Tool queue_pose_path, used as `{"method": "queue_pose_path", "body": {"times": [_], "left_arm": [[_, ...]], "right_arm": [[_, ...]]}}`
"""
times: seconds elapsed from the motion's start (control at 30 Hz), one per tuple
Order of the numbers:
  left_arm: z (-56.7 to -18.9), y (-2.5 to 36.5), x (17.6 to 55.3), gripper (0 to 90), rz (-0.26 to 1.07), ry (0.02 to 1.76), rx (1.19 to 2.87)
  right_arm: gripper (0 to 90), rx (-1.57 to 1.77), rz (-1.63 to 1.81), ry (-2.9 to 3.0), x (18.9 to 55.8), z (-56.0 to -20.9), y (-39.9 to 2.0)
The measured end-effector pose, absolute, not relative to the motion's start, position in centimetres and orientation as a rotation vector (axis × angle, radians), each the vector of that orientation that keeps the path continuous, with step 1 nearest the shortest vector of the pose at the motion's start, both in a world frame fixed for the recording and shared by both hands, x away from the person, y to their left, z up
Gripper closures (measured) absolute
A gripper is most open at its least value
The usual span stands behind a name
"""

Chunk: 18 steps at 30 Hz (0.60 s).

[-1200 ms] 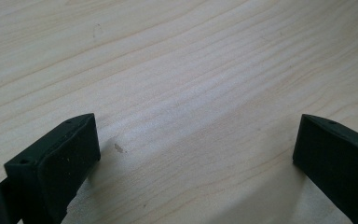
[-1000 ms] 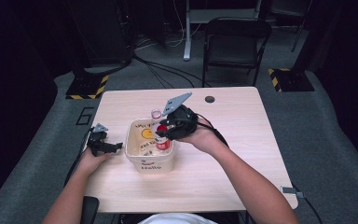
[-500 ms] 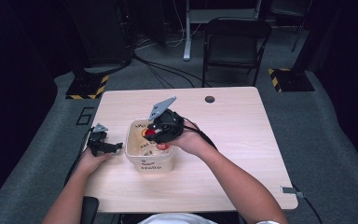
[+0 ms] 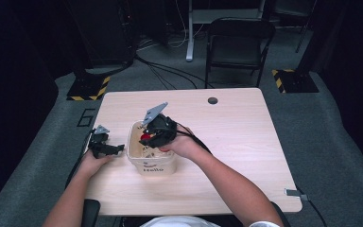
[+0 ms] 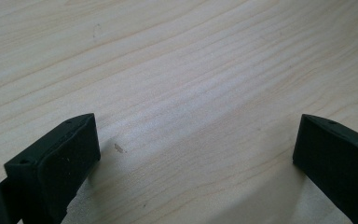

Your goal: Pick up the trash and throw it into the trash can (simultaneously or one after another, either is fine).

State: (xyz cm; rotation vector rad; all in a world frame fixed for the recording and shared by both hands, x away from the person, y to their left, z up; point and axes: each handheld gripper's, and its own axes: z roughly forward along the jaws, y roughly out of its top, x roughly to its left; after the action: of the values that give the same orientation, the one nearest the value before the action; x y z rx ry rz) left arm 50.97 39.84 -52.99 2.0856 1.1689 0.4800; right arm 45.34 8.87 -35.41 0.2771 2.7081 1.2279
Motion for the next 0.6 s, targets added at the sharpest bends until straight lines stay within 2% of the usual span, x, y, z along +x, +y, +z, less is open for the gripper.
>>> {"method": "queue_pose_path", "body": {"times": [0.6], "left_arm": [[-53.0, 39.8, 51.0, 0.1, 0.48, 1.169, 2.086]], "right_arm": [[57.8, 0.303, 1.156, 2.739, 46.5, -37.4, 11.1]]}}
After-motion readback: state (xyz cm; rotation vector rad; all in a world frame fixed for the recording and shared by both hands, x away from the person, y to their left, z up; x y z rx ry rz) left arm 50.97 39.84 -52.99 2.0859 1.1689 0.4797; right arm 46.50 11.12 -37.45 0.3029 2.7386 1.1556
